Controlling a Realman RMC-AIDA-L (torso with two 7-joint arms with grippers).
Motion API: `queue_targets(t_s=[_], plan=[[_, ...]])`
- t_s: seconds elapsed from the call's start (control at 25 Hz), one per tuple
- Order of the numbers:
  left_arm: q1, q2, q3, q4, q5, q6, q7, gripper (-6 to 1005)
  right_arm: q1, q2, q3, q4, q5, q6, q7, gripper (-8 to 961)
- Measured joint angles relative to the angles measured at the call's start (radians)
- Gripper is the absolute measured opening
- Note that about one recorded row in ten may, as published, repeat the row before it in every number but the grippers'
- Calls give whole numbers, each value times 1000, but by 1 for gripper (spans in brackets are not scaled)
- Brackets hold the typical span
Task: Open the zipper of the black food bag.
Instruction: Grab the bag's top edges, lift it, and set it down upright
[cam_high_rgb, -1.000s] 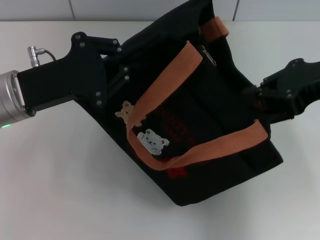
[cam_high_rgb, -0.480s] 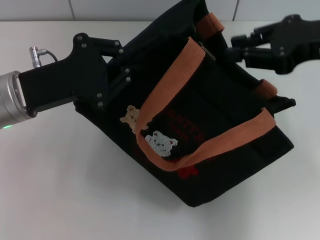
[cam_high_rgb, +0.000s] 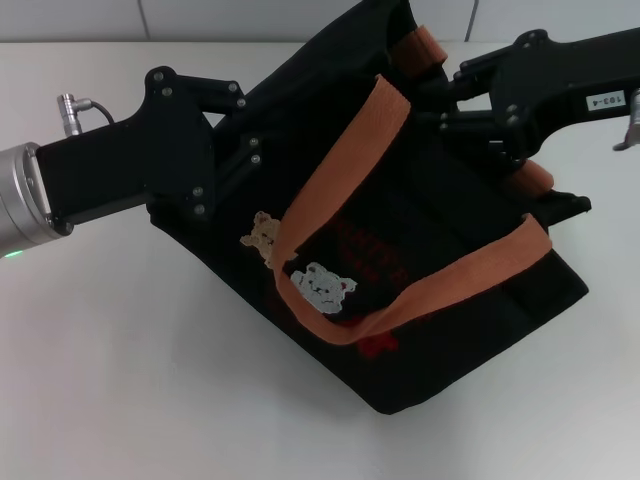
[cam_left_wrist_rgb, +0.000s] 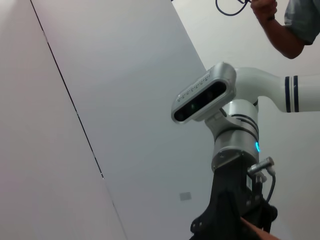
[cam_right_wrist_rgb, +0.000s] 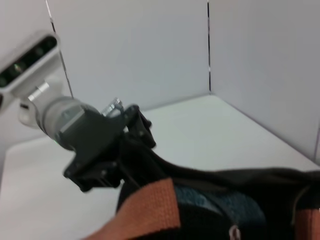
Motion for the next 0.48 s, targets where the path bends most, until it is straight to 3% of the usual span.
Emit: queue_targets(t_s=[0.48], plan=[[0, 1, 1, -1, 0, 2, 0, 113, 43, 2, -19, 54, -25, 45, 1, 350]])
